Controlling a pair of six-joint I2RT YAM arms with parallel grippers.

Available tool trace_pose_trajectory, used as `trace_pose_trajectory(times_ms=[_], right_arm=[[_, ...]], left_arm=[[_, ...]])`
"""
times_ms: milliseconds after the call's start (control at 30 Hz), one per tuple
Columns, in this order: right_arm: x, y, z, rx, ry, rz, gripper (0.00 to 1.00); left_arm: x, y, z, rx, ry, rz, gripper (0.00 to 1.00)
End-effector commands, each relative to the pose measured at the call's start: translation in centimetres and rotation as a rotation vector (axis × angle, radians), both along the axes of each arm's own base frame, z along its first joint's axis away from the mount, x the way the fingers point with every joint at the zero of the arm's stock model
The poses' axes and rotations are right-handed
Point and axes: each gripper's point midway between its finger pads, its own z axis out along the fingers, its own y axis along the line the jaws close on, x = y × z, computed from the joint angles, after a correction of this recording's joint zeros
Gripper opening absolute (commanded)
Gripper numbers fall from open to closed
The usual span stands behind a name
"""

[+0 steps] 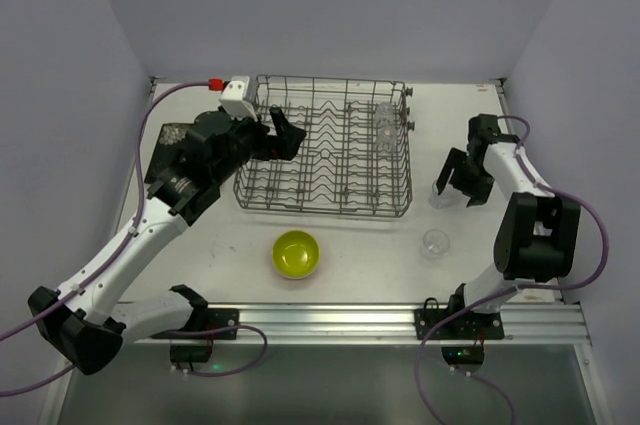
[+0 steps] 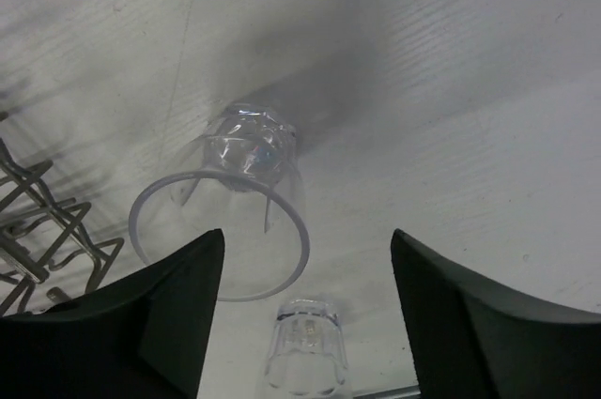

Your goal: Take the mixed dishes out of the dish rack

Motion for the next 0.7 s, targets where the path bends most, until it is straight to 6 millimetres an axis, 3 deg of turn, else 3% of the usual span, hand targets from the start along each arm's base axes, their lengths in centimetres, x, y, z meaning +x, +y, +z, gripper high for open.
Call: trace_pose_trajectory(times_ms=[0,133,167,200,233,267,300,333,367,400,433,467,500,567,600,633,667], right_arm=[[-0.1,-0.4,3.4,-0.022,-0.088,-0.009,0.77],[0.3,-1.0,9.1,-0.071,-0.264,-0.015,0.9],[0.5,-1.1,10.4,-0.085,-0.323,-0.024,0.91],[0.2,-1.1,13.2,-0.093,-0.429,-0.04,0.92],[-0.1,-0.9,14.4,-0.089,-0.488,-0.044,0.94],[0.3,-0.7,16.2,-0.075,-0.582,-0.062,0.95],[-0.6,-0.3,19.4,-0.061,-0.708,-0.07,0.96],[-1.1,1.0,19.8,0.002,-0.765,-0.047,0.99],[-0.7,2.1,22.1,0.06,-0.896,-0.038,0.99],[-2.5,3.4,22.8,0.119,-0.986,-0.009,0.99],[-2.9,5.6,25.0,0.218,-1.099,0.078,0.99],[-3.7,6.4,25.7,0.275,-1.15,0.077,0.99],[-5.5,7.2,27.3,0.303,-1.234,0.11,0.99],[-7.7,8.6,28.3,0.366,-1.266,0.162,0.99],[-8.8,9.2,29.0,0.394,-1.288,0.177,0.99],[-10.4,9.9,30.6,0.414,-1.366,0.228,0.99],[-11.6,11.2,31.0,0.476,-1.377,0.283,0.99]], left_arm=[[0.7,-1.3,1.3,-0.01,-0.03,-0.051,1.0],[1.7,-3.3,-0.1,0.002,0.019,-0.091,1.0],[1.7,-4.1,0.3,0.001,0.015,-0.102,1.0],[2.1,-4.7,0.3,0.01,0.014,-0.094,1.0],[3.0,-5.5,-1.2,0.047,0.046,-0.076,1.0],[2.8,-7.1,0.3,0.054,0.014,-0.097,1.0],[4.3,-8.2,-1.7,0.104,0.044,-0.068,1.0],[4.8,-9.1,-2.3,0.132,0.057,-0.065,1.0],[5.5,-10.3,-0.8,0.129,0.025,-0.061,1.0],[7.0,-11.8,-3.3,0.169,0.063,-0.065,1.0],[8.0,-12.8,-2.2,0.16,0.037,-0.068,1.0],[8.7,-13.7,-2.8,0.168,0.037,-0.079,1.0],[9.8,-15.0,-5.1,0.197,0.061,-0.095,1.0],[11.3,-16.7,-4.9,0.197,0.001,-0.123,1.0],[12.2,-17.6,-6.9,0.22,0.007,-0.138,1.0],[13.1,-18.6,-6.7,0.22,-0.054,-0.16,1.0],[13.5,-19.3,-7.4,0.227,-0.07,-0.182,1.0]])
